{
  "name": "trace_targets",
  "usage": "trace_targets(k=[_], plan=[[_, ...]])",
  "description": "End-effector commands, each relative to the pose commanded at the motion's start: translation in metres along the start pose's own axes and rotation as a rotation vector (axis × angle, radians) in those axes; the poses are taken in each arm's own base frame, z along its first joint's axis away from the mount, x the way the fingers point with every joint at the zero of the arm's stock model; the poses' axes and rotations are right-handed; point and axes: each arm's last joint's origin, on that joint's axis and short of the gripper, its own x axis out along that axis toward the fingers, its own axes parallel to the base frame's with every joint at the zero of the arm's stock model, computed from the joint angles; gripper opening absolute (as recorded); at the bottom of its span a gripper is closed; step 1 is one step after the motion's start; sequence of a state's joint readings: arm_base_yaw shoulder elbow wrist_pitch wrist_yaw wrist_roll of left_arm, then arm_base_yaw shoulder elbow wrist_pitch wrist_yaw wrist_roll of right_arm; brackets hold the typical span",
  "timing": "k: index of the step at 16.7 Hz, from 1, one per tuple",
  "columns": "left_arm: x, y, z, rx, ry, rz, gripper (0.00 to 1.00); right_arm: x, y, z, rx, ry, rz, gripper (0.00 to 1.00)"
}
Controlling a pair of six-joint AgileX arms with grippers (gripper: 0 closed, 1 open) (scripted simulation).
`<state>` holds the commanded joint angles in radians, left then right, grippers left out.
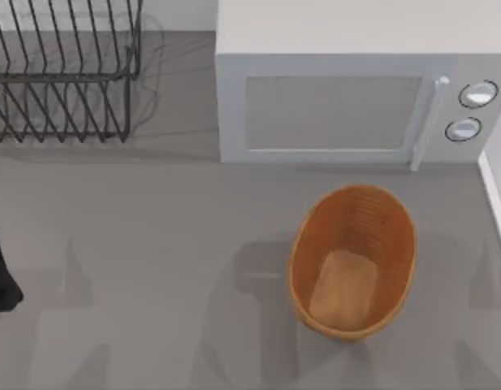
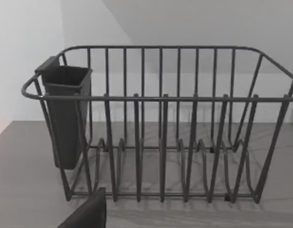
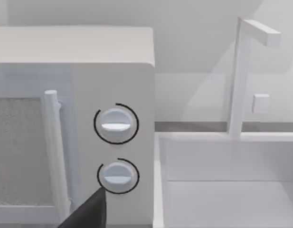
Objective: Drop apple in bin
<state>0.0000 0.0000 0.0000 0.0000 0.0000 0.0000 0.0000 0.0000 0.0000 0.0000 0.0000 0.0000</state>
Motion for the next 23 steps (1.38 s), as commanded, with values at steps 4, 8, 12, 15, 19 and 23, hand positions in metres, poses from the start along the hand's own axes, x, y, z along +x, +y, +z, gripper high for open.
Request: trace_targets(k=[4, 8, 12, 15, 19, 23], plan=[[0.000, 0.001, 0.006, 0.004, 0.026, 0.009, 1.00, 0.000, 0.000, 0.000, 0.000, 0.000, 0.000, 1.00], [0.006, 0.005, 0.033, 0.023, 0.192, 0.041, 1.00, 0.000, 0.000, 0.000, 0.000, 0.000, 0.000, 1.00], [0.035, 0.012, 0.053, 0.037, 0.551, 0.064, 1.00, 0.000, 0.000, 0.000, 0.000, 0.000, 0.000, 1.00], [0.072, 0.021, 0.050, 0.032, 0.906, 0.066, 1.00, 0.000, 0.000, 0.000, 0.000, 0.000, 0.000, 1.00], [0.122, 0.035, 0.032, 0.008, 1.311, 0.045, 1.00, 0.000, 0.000, 0.000, 0.000, 0.000, 0.000, 1.00], [0.162, 0.049, 0.020, -0.014, 1.516, 0.024, 1.00, 0.000, 0.000, 0.000, 0.000, 0.000, 0.000, 1.00]])
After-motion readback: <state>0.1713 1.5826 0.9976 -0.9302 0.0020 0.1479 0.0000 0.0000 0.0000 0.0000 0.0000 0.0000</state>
